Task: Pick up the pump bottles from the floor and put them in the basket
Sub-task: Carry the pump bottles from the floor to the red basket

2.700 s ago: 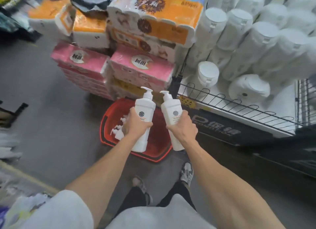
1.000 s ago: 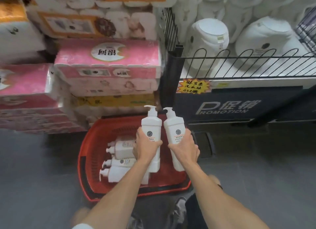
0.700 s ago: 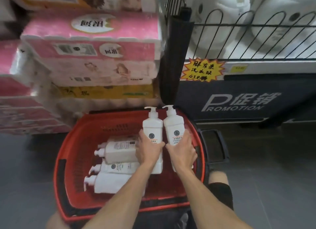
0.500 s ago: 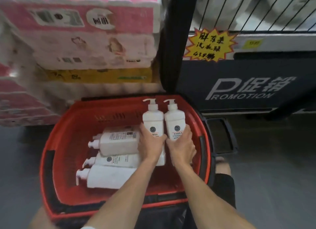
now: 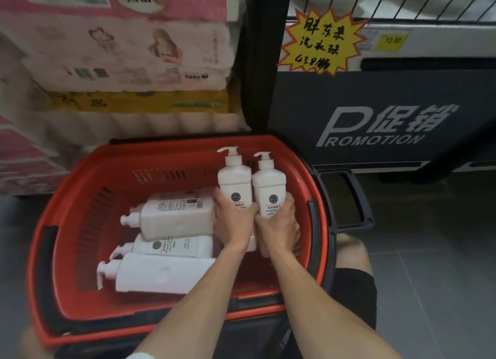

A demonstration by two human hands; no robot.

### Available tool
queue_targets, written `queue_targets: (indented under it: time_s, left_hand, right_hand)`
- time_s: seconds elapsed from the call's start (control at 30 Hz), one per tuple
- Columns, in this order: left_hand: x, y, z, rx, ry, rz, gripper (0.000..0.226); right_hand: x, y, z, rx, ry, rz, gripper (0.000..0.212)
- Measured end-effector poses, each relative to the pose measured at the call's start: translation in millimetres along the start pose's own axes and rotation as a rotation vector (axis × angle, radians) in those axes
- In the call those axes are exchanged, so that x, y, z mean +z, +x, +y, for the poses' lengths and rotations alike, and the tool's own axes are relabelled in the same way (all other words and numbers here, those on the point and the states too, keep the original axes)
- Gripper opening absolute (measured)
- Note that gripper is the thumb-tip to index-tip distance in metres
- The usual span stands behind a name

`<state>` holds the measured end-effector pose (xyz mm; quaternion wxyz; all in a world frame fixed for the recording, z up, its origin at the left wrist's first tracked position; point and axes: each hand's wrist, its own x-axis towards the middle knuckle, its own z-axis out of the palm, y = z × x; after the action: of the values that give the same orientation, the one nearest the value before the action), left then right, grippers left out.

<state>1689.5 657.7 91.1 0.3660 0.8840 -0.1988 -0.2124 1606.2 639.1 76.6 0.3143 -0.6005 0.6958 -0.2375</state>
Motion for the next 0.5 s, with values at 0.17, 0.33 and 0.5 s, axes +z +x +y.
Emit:
queue_targets:
  time_s: [0.17,0.33,0.5]
  left_hand:
    - [-0.7,2.9,-1.0,0.043,0.014,-0.005,0.083]
    - [-3.5,9.4,-2.4,0.101,0.089,-0.043,0.083]
    - [-3.4,12.8,-4.2,0.129,0.214,-0.067,0.088]
  right_hand:
    - [2.0,2.8,1.6,0.013,0.011,-0.036,0.081]
    - [4.7,3.9,4.8,0.008,-0.029,-0.059,0.083]
    - [10.4,5.7,9.1,0.068,-0.073,-0.106,0.085]
